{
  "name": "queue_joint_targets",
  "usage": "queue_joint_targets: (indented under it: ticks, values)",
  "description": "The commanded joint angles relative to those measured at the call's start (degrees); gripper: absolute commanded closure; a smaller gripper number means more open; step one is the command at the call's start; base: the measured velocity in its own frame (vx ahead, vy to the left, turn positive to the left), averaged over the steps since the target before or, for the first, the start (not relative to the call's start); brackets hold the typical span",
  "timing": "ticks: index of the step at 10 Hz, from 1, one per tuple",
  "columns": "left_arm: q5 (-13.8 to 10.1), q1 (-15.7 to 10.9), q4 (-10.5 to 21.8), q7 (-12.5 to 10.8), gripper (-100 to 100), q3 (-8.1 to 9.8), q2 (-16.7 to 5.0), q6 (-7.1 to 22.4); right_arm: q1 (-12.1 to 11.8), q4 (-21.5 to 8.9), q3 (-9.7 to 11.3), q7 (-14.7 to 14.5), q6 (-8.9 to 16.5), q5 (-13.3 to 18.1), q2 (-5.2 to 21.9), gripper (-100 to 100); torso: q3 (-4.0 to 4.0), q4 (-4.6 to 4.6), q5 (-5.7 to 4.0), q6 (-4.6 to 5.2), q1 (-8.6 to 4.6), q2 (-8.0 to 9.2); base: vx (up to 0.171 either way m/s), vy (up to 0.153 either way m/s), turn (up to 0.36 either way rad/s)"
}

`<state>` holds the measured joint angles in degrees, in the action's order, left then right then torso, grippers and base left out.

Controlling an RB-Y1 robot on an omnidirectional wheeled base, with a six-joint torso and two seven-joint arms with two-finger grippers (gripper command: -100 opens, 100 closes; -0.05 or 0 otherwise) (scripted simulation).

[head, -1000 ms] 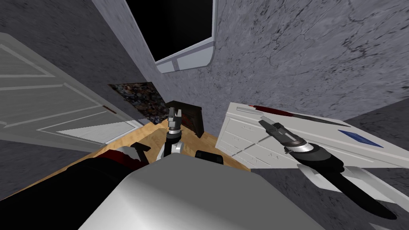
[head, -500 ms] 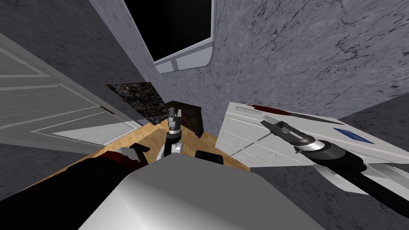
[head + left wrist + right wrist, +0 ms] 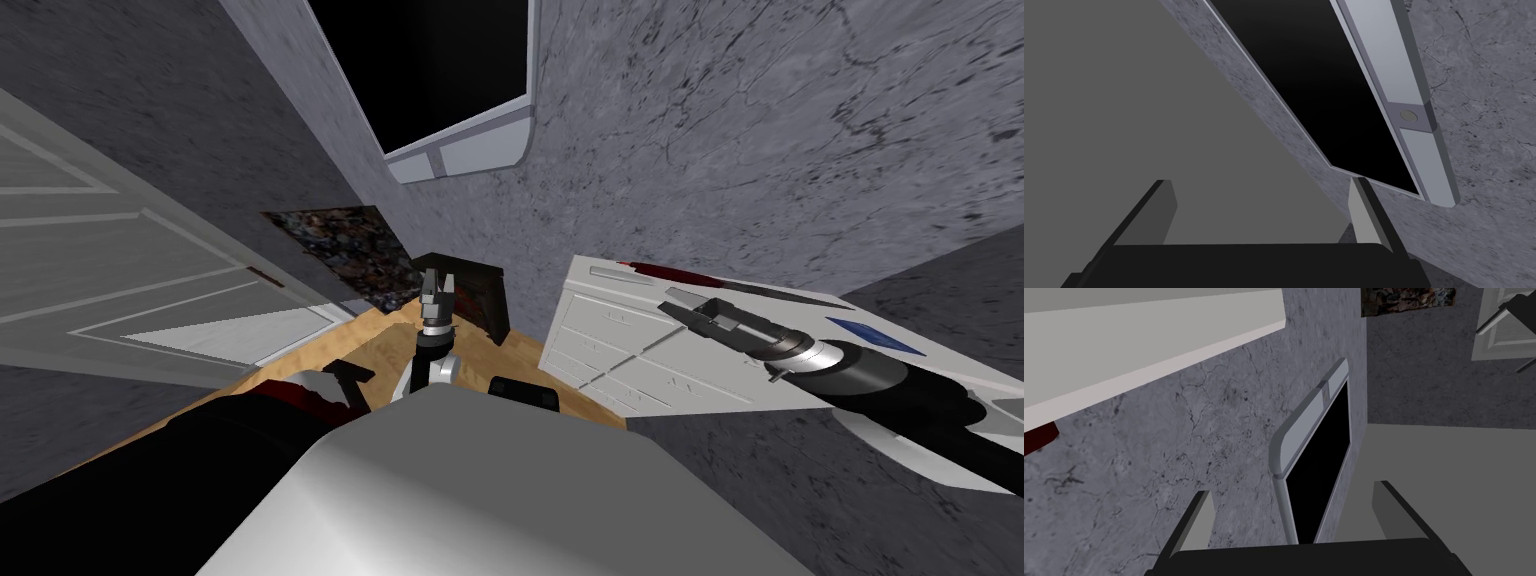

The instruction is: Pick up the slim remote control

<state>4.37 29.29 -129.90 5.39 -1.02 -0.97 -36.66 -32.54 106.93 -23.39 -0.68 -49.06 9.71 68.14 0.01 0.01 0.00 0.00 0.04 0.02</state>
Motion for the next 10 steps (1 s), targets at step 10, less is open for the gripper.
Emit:
queue_joint_targets:
  ticks: [10]
  values:
    - [0.0,0.0,0.0,0.0,0,0.0,0.0,0.0,-2.12,-10.03,-4.15,2.93,-6.04,2.71,18.34,-100,-0.02,-0.01,-0.01,-0.01,0.01,-0.04,-0.001,0.004,-0.013]
